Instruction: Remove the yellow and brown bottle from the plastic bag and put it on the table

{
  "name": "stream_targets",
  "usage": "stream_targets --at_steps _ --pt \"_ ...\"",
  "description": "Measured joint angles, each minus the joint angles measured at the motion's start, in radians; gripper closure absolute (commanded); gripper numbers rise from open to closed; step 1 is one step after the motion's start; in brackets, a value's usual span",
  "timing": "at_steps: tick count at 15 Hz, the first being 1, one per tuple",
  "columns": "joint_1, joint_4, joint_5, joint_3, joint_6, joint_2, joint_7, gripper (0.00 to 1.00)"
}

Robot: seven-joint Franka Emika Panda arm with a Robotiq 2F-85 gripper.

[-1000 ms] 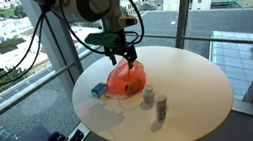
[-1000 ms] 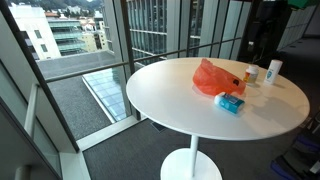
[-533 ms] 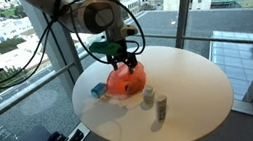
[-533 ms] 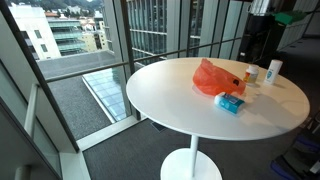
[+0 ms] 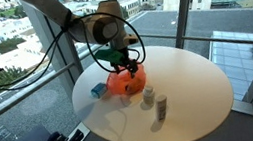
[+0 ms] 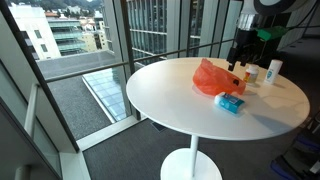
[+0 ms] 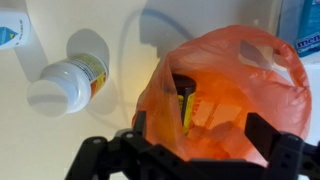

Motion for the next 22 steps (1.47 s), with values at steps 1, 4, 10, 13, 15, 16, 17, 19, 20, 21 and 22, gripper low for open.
stream_targets --at_steps 1,4,10,13,15,16,17,19,20,21,22 --pt "0.002 0.012 0.000 0.000 0.004 0.018 0.015 0.00" --pt "0.008 0.056 0.014 0.000 0.004 0.069 0.054 0.00" --pt "0.029 0.129 0.066 0.009 0.004 0.139 0.083 0.00" --pt "0.046 0.149 0.068 0.013 0.004 0.162 0.102 0.00" --pt "0.056 0.159 0.068 0.014 0.004 0.175 0.109 0.00" --pt "0.059 0.161 0.068 0.014 0.004 0.181 0.109 0.00" --pt "0.060 0.162 0.068 0.014 0.004 0.187 0.110 0.00" --pt "0.060 0.164 0.068 0.014 0.004 0.196 0.110 0.00" --pt "0.060 0.165 0.068 0.014 0.004 0.199 0.110 0.00" --pt "0.060 0.165 0.068 0.012 0.004 0.201 0.110 0.00" --pt "0.060 0.166 0.068 0.011 0.004 0.202 0.110 0.00"
